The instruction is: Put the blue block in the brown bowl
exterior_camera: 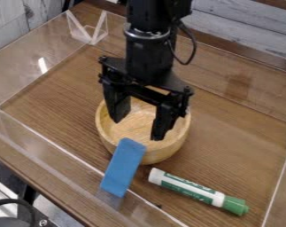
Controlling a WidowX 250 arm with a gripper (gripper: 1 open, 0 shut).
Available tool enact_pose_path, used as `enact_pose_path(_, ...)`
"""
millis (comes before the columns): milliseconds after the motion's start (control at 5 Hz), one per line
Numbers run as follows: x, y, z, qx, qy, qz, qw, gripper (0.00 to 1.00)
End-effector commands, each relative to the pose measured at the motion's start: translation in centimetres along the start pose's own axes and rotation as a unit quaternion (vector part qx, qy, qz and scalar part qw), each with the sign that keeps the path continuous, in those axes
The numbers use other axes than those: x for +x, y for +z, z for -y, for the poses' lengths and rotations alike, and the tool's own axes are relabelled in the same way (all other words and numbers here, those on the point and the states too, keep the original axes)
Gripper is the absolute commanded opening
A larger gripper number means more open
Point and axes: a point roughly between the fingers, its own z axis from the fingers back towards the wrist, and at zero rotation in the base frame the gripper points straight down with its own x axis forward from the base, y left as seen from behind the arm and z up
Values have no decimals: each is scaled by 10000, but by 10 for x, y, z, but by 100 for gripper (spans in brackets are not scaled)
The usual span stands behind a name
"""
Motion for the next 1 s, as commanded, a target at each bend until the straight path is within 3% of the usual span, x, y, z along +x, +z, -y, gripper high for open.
enact_pose_path(0, -1, 5, 2, 1, -48, 226, 9997, 100)
enact_pose_path(800, -8, -13, 3, 17, -137, 150, 9998, 100)
